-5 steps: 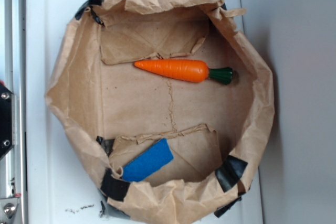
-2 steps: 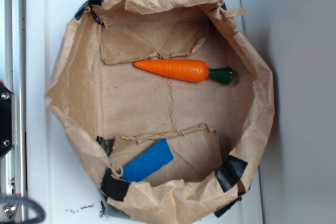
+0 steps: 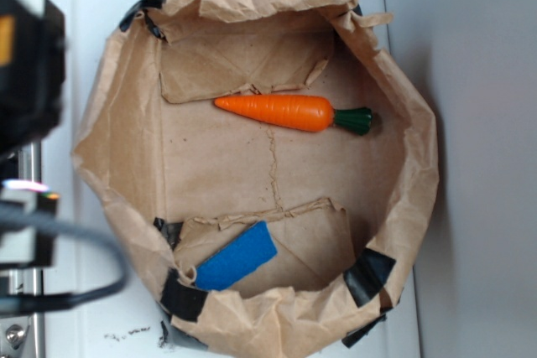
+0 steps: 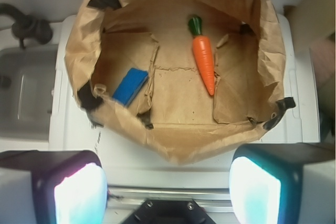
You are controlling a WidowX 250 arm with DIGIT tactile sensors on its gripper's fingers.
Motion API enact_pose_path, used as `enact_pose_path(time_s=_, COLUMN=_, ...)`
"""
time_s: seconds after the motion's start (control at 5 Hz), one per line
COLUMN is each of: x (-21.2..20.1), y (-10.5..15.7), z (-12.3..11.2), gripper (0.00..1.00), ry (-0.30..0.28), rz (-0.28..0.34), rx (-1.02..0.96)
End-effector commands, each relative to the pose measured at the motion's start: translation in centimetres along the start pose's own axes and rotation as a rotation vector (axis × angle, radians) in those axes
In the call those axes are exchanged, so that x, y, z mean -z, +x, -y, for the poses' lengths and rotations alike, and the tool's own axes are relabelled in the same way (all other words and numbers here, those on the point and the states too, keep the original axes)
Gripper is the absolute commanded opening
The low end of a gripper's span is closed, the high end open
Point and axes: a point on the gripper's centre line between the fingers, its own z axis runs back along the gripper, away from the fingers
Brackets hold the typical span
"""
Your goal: Grab the carrot.
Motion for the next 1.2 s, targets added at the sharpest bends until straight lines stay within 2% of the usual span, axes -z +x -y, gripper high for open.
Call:
enact_pose_path(time_s=0.0, x=1.4, y=0.9, z=-0.1, gripper=1.0, ry=0.035, rz=0.002, rx=0.026)
enact_pose_path(time_s=0.8, x=1.4, y=0.9, z=-0.1, gripper=1.0, ry=0.035, rz=0.002, rx=0.026)
enact_pose_path(time_s=1.0, x=3.5, y=3.4, z=-0.2, gripper=1.0, ry=0.047, rz=0.004, rx=0.019)
